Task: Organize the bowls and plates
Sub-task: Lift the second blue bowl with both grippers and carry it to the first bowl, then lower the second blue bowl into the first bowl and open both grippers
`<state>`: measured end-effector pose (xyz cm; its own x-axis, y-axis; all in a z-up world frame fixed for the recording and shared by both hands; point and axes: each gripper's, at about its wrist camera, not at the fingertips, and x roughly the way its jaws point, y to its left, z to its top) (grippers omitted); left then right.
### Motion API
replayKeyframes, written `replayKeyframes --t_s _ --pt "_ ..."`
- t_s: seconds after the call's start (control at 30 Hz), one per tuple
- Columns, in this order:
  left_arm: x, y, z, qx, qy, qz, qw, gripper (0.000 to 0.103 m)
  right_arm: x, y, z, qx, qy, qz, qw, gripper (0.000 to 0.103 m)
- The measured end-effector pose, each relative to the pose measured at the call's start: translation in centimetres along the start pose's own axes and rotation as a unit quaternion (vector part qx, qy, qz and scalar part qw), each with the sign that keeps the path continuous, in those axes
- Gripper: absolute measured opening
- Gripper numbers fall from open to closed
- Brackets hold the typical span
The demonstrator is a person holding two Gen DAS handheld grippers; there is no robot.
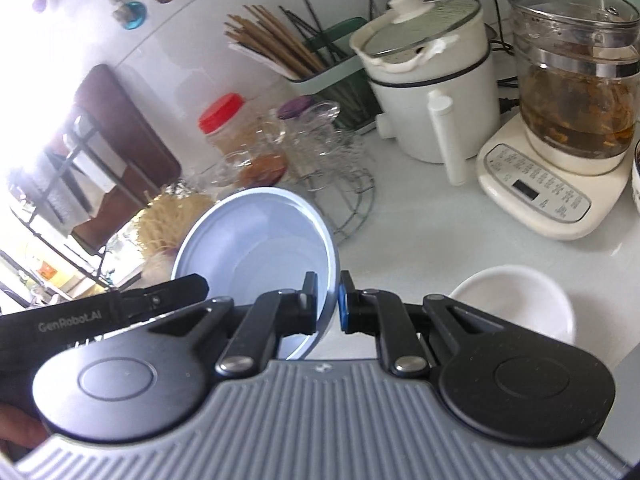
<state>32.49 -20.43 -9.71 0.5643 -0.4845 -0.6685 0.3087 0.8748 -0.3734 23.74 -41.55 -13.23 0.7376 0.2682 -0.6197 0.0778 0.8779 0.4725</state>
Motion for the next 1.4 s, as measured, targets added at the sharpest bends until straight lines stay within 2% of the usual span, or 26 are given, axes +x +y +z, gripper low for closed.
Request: replayKeyframes --t_s 0.3,0.53,1.03,1.33,1.4 --pt "-3.5 4.8 -2.0 -0.01 0.006 0.02 0.9997 0.011 1.1 4.2 -3.4 -0.003 0.008 0.012 1.0 0.013" --pt "-3.5 8.6 -3.4 -0.057 0.025 0.025 0.9978 0.011 3.5 5.7 -4.9 -0.002 0.04 0.009 0.999 0.013" --pt "-1.0 11.1 -5.7 -0.073 0.067 0.044 0.9941 0.011 6.6 6.0 -6.7 -0.016 0.098 -0.017 0.995 0.015" --pt "-1.2 11.6 -6.1 -0.073 0.066 0.047 0.994 0.011 7.0 6.5 -7.0 -0.024 0.102 -0.019 0.994 0.015" --pt "-1.2 11.6 -6.0 -0.071 0.068 0.049 0.9939 0.015 7.1 6.6 -6.9 -0.025 0.104 -0.02 0.994 0.015"
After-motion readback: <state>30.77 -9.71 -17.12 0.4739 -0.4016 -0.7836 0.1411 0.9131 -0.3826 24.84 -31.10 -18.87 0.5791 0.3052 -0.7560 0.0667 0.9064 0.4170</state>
